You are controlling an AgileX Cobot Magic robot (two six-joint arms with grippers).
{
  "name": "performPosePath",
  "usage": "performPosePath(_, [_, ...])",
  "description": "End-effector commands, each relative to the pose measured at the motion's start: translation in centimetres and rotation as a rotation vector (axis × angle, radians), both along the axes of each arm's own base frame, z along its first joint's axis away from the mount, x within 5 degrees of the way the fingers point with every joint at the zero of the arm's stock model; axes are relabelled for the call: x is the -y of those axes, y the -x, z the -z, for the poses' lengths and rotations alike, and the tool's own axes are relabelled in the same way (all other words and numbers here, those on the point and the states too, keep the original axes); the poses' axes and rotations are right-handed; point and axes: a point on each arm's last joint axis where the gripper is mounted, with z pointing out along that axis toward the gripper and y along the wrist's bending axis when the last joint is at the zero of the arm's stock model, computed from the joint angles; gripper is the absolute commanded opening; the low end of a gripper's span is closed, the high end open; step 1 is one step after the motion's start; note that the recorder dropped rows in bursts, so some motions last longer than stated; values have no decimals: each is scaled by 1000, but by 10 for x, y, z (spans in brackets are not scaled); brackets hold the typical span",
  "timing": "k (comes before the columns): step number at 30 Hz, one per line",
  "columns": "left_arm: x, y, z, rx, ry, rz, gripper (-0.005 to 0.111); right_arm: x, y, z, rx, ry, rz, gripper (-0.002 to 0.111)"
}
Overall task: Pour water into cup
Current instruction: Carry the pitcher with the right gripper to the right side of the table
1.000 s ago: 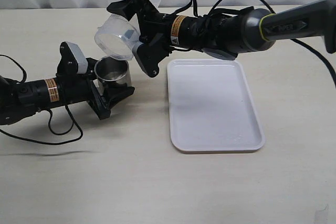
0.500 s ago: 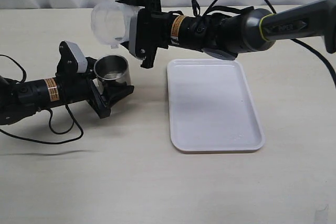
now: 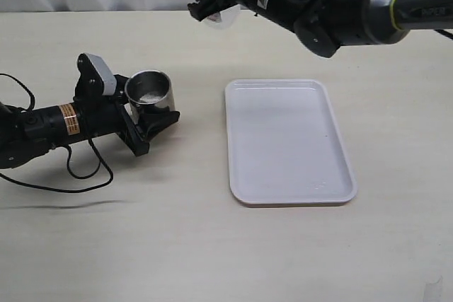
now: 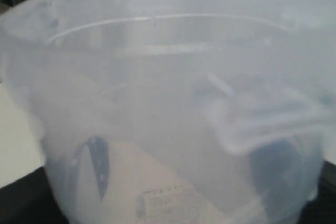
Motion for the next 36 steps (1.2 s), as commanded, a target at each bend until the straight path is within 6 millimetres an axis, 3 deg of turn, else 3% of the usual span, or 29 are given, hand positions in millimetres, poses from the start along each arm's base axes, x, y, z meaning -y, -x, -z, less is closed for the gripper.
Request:
performPosePath(1, [1, -4, -8, 38, 52, -11, 0, 30, 0, -6, -20, -92, 48, 4])
performPosePath(16, [12, -5, -11, 42, 66, 23, 0, 146, 27, 22, -56, -199, 286, 4])
performPosePath(27, [13, -5, -11, 41, 66, 24, 0, 232, 55, 59, -165, -198, 517, 4])
performPosePath(32, [13, -5, -11, 41, 66, 24, 0, 255, 69, 70, -200, -205, 586, 4])
performPosePath(36, [14, -4, -11, 41, 65, 30, 0, 261, 80, 74, -163, -243, 588, 4])
